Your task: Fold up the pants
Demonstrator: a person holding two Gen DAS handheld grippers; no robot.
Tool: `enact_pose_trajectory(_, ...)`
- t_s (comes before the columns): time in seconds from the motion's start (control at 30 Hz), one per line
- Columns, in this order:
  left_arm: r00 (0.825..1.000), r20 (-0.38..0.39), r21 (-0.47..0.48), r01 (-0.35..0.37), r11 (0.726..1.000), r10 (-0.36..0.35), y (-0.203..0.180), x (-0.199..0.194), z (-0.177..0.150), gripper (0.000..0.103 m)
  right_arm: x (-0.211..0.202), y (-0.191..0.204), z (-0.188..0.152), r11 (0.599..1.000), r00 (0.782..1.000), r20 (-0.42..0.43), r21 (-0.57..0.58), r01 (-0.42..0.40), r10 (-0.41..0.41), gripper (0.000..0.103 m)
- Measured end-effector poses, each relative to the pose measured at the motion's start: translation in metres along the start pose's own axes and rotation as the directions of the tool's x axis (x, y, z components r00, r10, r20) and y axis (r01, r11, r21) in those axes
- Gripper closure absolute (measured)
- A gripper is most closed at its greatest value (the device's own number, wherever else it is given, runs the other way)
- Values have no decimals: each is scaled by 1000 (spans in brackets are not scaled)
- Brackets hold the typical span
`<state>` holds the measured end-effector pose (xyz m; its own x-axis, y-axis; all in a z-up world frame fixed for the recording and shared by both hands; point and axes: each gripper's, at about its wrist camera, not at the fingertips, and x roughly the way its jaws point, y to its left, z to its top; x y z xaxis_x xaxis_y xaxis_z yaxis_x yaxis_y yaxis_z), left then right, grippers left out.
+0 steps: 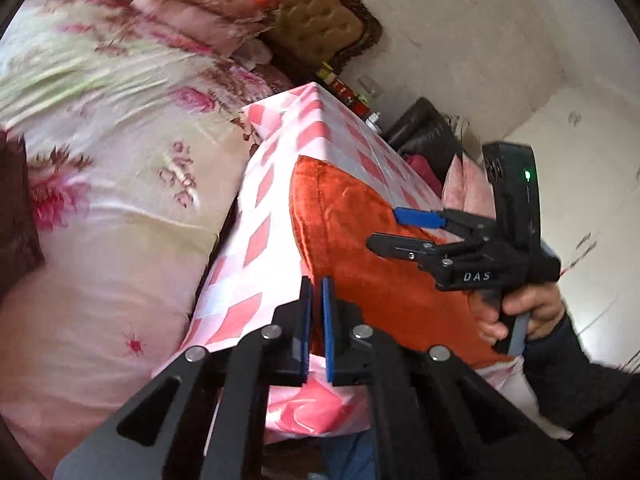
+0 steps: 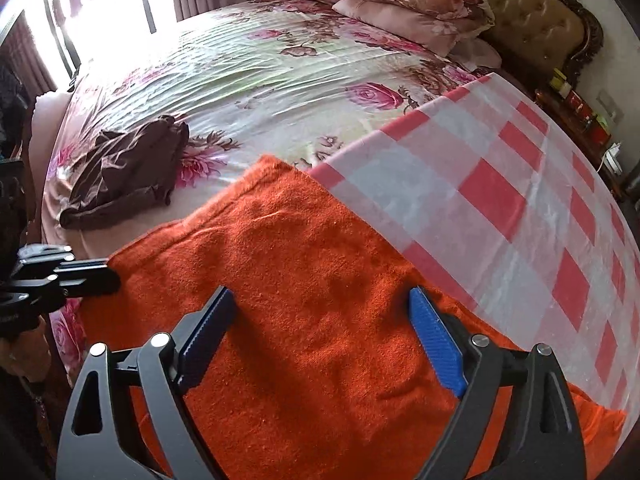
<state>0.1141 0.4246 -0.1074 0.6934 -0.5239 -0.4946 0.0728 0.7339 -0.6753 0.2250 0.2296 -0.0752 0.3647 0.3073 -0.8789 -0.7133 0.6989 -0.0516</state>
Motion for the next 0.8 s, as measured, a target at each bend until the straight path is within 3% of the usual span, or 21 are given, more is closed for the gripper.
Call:
enact_pose_trajectory(0.1, 996, 49, -146, 80, 986, -73, 17, -10, -6, 88, 0, 1, 1, 1000, 1000, -2, -1, 1, -1, 16)
enact_pose_trajectory(0.13, 990, 69, -208, 132, 969, -120, 26, -13, -12, 67, 0, 0, 1, 1000, 1000, -1, -1, 0, 0, 16)
enact_pose_trajectory(0.17, 982, 105, -270, 181, 946, -158, 36, -17, -20, 55, 0, 1, 2, 1000, 1000, 0, -1, -1, 1, 16)
enact_pose_trajectory(0.27, 967, 165, -382, 246, 891, -196, 58, -19, -36, 55, 0, 3, 2, 1000, 1000, 3, 2, 3, -3, 16)
enact_pose_trajectory(0.33, 945, 206, -430, 321, 844, -254, 67, -18, -50, 55, 0, 3, 3, 1000, 1000, 2, 3, 3, -3, 16)
enact_pose_trajectory(0.47, 910, 219, -434, 414, 800, -352, 64, -6, -53, 55, 0, 3, 2, 1000, 1000, 3, 5, 5, -5, 16)
enact_pose_trajectory(0.53, 906, 193, -426, 423, 800, -377, 60, 0, -50, 56, 0, 3, 2, 1000, 1000, 3, 4, 4, -4, 16)
enact_pose_trajectory(0.6, 919, 168, -424, 395, 815, -357, 54, 6, -45, 81, 1, 2, 2, 1000, 1000, 0, 6, 3, -3, 16)
enact_pose_trajectory(0.7, 939, 157, -339, 341, 877, -304, 38, -3, -37, 85, 1, 1, 2, 1000, 1000, -1, 4, 0, 0, 15)
enact_pose_trajectory(0.77, 970, 140, -227, 226, 947, -198, 13, -16, -29, 87, 1, 0, 3, 1000, 1000, -4, 5, -2, 2, 15)
enact_pose_trajectory(0.8, 981, 135, -190, 165, 968, -141, 4, -19, -26, 89, 1, 0, 3, 1000, 1000, -8, 4, -3, 3, 15)
